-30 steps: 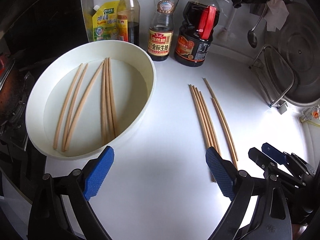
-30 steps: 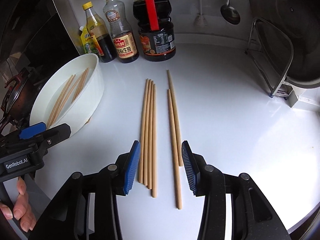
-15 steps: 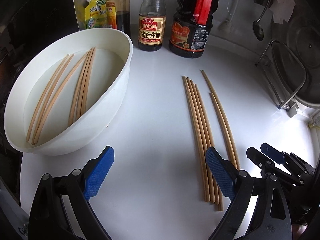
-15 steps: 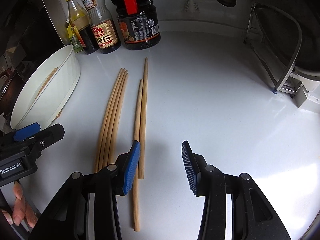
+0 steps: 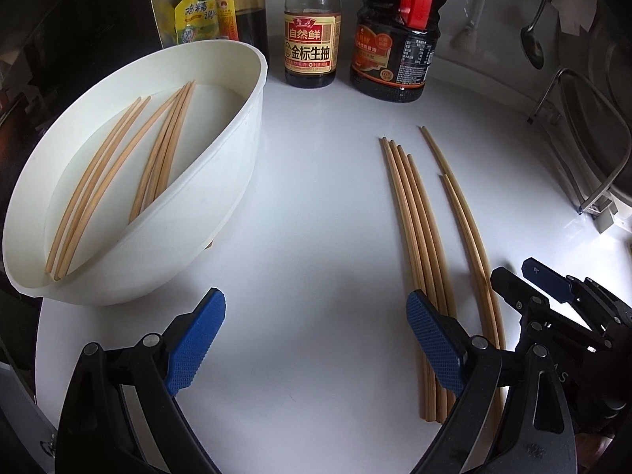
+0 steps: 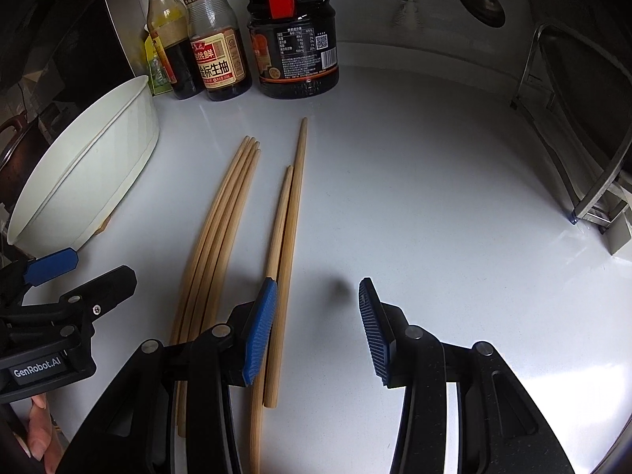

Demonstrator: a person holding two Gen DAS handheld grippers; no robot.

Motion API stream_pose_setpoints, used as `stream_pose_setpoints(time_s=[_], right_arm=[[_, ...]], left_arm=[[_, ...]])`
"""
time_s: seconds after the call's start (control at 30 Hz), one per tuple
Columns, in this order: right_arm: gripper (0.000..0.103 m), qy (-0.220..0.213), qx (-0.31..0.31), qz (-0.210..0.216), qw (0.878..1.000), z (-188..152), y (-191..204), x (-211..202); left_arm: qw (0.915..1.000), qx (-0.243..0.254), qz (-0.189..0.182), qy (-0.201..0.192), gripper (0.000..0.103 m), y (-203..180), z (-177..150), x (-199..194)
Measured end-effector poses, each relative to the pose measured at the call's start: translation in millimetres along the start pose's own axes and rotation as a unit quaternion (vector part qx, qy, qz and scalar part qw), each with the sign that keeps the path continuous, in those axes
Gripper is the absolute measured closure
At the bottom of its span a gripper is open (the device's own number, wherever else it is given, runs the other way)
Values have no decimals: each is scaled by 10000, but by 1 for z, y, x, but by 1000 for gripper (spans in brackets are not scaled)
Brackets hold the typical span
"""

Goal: Organize utensils

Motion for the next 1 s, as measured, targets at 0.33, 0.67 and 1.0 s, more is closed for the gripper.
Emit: stream_pose_setpoints(time_s=[0.33, 0.67, 1.0], right_arm=[[65, 12, -221, -157, 9996, -1, 9, 4], [97, -54, -365, -241, 9990, -4, 16, 1], [97, 36, -283, -174, 9994, -34, 0, -11]], left_arm=[[10000, 34, 12, -34, 12, -1, 1, 1], [9999, 98, 56, -36, 12, -8, -1, 6], [9997, 233, 40, 12, 12, -22, 0, 15]])
Point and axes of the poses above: each gripper's, at about its wrist camera, not at the fingertips, and x roughly the way its jaws point, y to its left, z to its top, the point moved 3 cm from there along x, roughly the way its jaws point, and after that the axes turned 15 degrees about y, right-handed, at the moved point
